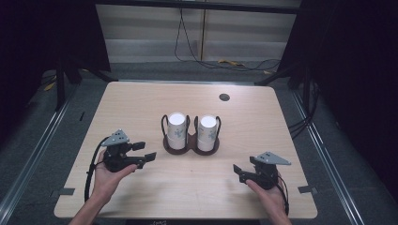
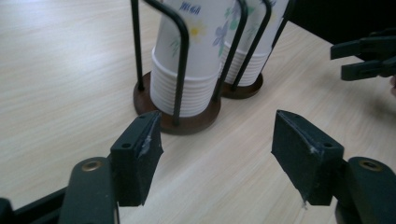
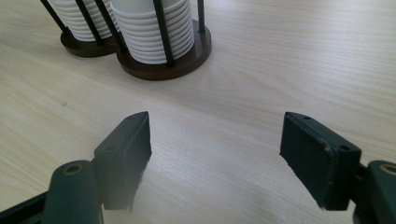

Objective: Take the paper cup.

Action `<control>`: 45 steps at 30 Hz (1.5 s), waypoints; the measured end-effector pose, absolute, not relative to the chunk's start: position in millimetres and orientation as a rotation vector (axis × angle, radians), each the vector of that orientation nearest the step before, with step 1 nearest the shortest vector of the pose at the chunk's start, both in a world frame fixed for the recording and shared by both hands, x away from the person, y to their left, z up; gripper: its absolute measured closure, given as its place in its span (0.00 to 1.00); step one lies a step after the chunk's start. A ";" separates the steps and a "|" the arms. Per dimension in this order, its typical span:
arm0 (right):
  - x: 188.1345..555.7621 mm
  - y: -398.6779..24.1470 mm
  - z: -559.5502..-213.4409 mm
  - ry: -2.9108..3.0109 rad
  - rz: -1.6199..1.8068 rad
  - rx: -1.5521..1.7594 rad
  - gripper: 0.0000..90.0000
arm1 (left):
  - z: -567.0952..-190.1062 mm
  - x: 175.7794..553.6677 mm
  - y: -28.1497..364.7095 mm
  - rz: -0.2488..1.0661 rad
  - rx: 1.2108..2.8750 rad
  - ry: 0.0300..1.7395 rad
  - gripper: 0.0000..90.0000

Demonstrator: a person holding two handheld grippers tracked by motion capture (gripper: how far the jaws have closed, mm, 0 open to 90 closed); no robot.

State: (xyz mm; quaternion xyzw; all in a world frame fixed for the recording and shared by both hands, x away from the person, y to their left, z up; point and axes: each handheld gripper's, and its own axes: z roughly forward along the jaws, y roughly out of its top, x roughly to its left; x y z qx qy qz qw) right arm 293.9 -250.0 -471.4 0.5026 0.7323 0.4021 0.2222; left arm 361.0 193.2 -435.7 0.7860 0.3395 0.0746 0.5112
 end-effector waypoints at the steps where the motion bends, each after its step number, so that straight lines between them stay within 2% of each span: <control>1: 294.3 -250.5 -471.4 2.023 1.115 1.387 0.28 | -432.9 361.9 192.2 0.180 1.889 0.814 0.39; 8: 296.5 -250.4 -472.4 2.029 1.113 1.393 0.28 | -418.8 370.7 183.2 0.166 1.869 0.783 0.39; 24: 298.1 -249.1 -473.9 2.052 1.115 1.389 0.28 | -391.0 392.8 158.2 0.173 1.886 0.722 0.46; 25: 297.4 -249.0 -473.6 2.058 1.118 1.381 0.28 | -388.3 395.9 153.5 0.181 1.900 0.714 0.41; 28: 297.1 -248.3 -473.6 2.062 1.123 1.378 0.28 | -384.1 401.1 147.2 0.189 1.904 0.713 0.37; 33: 297.3 -247.2 -473.6 2.065 1.130 1.369 0.29 | -379.3 413.9 136.9 0.205 1.929 0.729 0.33; 45: 297.7 -244.6 -474.3 2.101 1.139 1.360 0.28 | -371.0 437.5 120.5 0.220 1.979 0.749 0.32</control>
